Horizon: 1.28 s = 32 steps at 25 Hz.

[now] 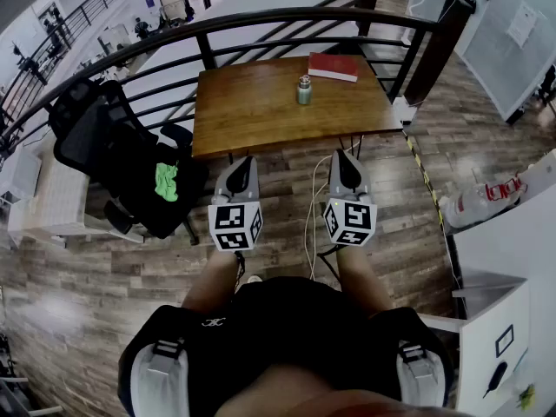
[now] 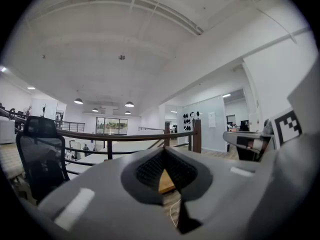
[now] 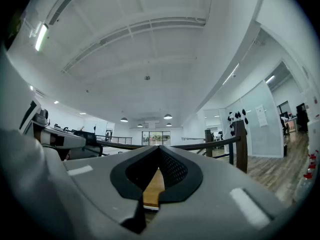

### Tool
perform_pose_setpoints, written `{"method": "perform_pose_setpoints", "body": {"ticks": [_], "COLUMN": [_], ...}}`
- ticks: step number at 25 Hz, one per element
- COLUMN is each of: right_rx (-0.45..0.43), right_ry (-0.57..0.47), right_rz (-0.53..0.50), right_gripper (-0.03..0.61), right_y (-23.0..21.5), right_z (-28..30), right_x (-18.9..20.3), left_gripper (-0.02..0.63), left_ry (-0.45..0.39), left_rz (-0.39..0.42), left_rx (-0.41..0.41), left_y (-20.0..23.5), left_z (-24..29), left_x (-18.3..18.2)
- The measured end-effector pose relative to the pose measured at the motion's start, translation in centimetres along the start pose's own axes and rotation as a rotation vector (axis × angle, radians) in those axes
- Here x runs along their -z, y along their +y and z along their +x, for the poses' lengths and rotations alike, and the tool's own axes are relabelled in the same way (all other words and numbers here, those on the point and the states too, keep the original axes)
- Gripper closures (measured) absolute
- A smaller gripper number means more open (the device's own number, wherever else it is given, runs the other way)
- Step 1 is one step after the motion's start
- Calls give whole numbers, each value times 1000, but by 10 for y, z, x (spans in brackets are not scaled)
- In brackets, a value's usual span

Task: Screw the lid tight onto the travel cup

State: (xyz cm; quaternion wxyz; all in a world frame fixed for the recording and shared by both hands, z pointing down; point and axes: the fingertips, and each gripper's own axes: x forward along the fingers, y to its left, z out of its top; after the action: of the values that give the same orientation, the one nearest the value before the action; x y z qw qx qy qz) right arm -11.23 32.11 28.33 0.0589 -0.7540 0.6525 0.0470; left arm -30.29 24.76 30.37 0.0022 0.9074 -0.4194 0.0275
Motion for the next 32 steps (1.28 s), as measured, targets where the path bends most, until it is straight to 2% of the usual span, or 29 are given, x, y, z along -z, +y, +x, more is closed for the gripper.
{"method": "perform_pose_setpoints", "body": {"ticks": [6, 13, 17, 29, 32], "right_rx": [-4, 2, -6, -93, -108], "right_ry": [17, -7, -16, 4, 5], "right_rz": [-5, 51, 41, -15, 0], "right_gripper": [575, 575, 575, 575, 575], "right_y": [-9, -30, -47, -75, -77], "right_z": [1, 2, 0, 9, 24], "right_x": [0, -2, -6, 5, 9], "left_gripper": [560, 560, 560, 560, 560], "left_ry": [5, 17, 6, 18, 17], "left_rz": [-8, -41, -27, -29, -32], "left_rx": [3, 20, 6, -44, -44], "left_y": [-10, -25, -37, -64, -61], "left_z": [6, 20, 30, 46, 59], "left_x": [-1, -1, -5, 3, 5]}}
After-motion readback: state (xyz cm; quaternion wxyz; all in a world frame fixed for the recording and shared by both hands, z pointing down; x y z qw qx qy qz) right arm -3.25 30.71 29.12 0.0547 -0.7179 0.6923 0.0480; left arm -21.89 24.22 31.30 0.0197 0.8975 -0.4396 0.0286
